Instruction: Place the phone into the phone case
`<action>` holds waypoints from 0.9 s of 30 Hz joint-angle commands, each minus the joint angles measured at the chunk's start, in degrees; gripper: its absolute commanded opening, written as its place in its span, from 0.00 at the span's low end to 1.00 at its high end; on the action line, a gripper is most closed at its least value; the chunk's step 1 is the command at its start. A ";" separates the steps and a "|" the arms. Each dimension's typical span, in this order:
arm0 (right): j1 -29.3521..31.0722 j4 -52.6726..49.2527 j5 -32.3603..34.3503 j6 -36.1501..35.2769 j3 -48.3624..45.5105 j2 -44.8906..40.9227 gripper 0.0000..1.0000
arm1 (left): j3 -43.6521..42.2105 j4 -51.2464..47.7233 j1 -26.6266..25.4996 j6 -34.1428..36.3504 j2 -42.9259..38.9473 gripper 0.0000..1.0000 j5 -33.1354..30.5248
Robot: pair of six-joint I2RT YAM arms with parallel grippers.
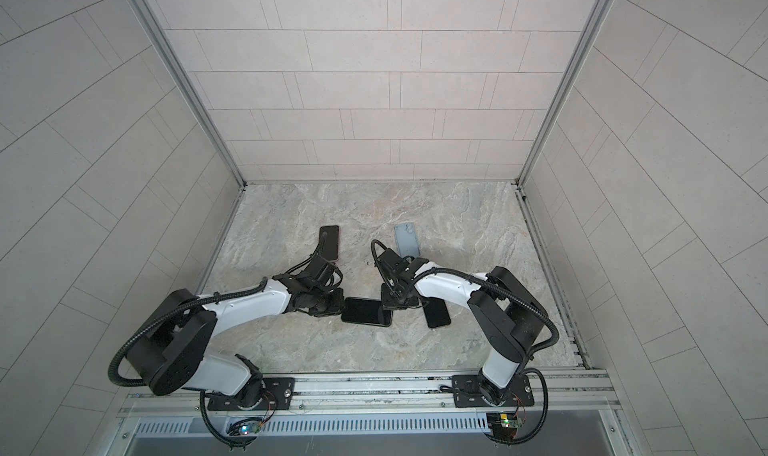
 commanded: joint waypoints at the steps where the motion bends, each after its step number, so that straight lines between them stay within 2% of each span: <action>1: 2.66 10.06 1.83 1.00 -5.53 16.78 0.00 | -1.18 0.24 -1.05 0.14 0.72 0.17 -0.04; 20: 2.81 16.03 -3.38 2.65 -3.72 28.38 0.00 | -1.50 1.73 -1.02 0.66 3.95 0.17 -0.42; 27: 2.77 15.58 -3.68 2.35 -2.94 29.17 0.00 | -0.83 1.16 -1.03 0.60 4.54 0.17 -0.36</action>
